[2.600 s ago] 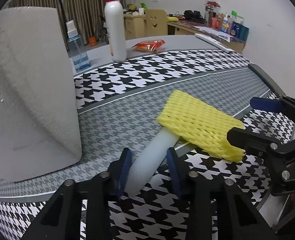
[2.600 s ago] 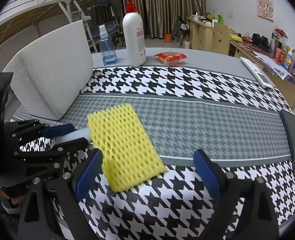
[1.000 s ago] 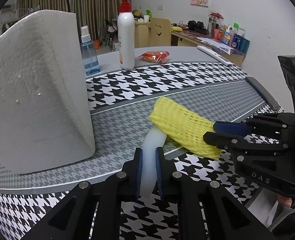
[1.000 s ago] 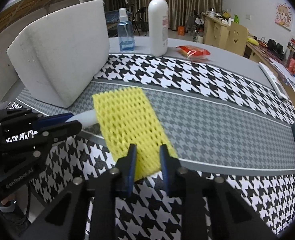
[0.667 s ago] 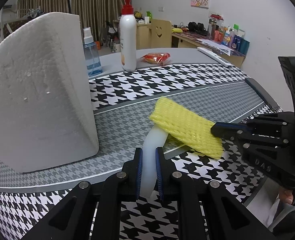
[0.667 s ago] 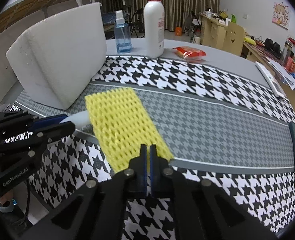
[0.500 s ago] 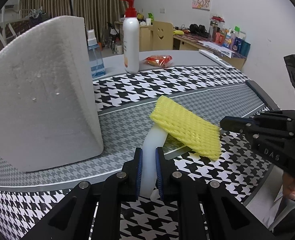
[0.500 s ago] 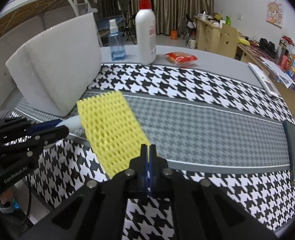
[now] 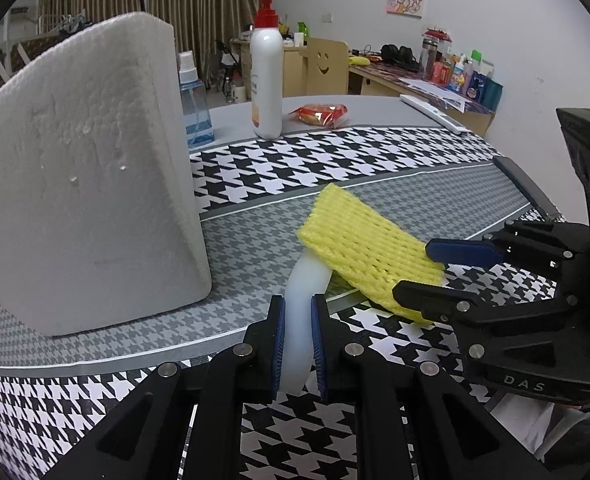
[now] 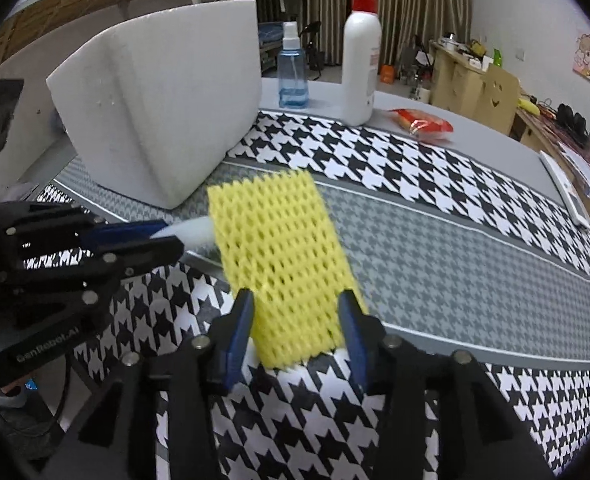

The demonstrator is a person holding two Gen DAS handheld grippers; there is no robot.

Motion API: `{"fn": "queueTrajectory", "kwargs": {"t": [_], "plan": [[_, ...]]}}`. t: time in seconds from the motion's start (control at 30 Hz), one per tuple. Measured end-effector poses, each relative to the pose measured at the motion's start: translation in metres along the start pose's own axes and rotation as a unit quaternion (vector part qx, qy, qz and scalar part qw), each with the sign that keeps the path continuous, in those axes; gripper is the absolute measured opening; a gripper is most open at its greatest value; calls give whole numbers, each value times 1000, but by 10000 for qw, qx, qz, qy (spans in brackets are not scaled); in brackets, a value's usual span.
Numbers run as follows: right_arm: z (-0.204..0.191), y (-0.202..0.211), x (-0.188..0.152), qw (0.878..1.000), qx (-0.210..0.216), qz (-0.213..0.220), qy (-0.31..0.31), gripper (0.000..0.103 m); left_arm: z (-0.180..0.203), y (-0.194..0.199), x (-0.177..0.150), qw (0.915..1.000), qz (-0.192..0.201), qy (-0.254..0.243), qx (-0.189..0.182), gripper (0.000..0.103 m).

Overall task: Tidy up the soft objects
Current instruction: 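Lift the sponge brush with the left tool while the right tool holds the mesh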

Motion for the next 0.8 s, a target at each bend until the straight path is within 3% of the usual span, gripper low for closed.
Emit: {"fn": "queueTrajectory", "kwargs": {"t": [0.03,0.1,0.4,0.43,0.5,0.6,0.8], "plan": [[-1,0,0,10000,8,13,32,60,0,0,0,10000,-4,8,-12,14],[-4,-1,0,9999,-28,-1,133,62,0,0,-1,10000,0,18,-28,14],[-2,-14,-2,9993,-248,-99,268,61,0,0,0,10000,11,8,-73,14],[-1,-13,-2,9993,-270,-87,249,57,0,0,0,10000,16,15,-69,14],[5,-12,-2,9990,-387,-100,205,36,-2,0,0,10000,19,33,-60,14],[17,-9,-1,9992,-395,-108,-25,14,-3,3,0,10000,50,52,-68,14],[27,0,1,9990,-346,9,-298,12,0,11,0,9999,128,35,-77,14]]}}
Point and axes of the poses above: each gripper's, at about its wrist camera, not at the fingertips, and y roughly against the way its jaws point, z to its right, x to its top, the point moved 10 cm from there along -y, roughly the way its jaws point, and after that the axes turned 3 degrees about -y, right-handed, at the moved point
